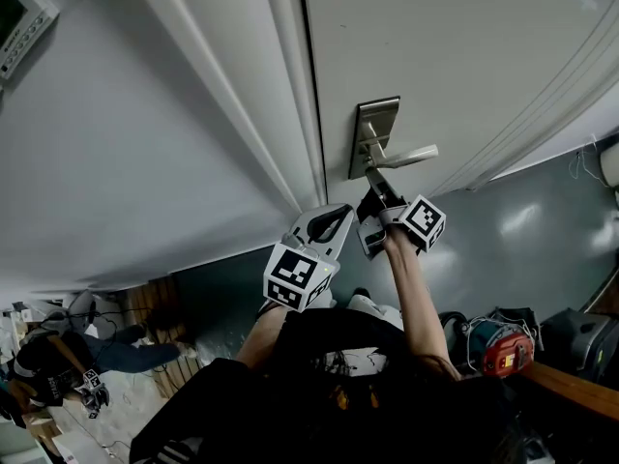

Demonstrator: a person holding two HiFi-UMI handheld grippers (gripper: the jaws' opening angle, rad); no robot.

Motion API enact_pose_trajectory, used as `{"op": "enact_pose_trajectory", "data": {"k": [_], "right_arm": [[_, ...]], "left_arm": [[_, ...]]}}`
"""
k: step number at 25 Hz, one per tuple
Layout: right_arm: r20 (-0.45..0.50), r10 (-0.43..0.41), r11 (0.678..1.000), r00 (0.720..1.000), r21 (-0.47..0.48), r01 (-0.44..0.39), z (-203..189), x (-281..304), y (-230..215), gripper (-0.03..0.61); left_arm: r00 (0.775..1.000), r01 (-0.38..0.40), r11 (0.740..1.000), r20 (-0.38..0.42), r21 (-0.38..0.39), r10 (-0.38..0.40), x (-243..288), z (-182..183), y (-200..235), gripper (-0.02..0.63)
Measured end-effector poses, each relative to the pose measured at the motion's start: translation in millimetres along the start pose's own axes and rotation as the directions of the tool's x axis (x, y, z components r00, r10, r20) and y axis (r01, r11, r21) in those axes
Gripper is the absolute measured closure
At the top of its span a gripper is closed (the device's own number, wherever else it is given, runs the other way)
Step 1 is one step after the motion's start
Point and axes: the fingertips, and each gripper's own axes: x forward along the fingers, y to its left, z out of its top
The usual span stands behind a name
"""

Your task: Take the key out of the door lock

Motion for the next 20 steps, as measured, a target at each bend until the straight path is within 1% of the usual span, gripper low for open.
{"op": "enact_pose_trajectory", "data": {"k": [4,8,16,20], "right_arm": [[0.004,-0.001,0.999,1.000,0.035,0.001,-1,-1,-1,0.558],[0.003,0.004,0.999,1.000,0.054,-0.004,-3,-17,-1,0.558],[-0.026,0.019,0.998,0.999,0.055,-0.018,-8,-39,-1,0.558],[-0.043,0.028,0.998,0.999,0.058,-0.026,-9,-51,2,0.558]], "left_arm": [[1.000,-0.005,1.000,0.000,0.002,0.005,-1,1,1,0.604],[1.000,-0.004,1.000,-0.006,0.006,0.004,-2,0,0,0.604],[1.000,0.005,1.000,-0.019,0.018,-0.004,2,-1,-10,0.604],[1.000,-0.004,1.000,-0.021,0.020,0.005,2,-2,-17,0.604]]}}
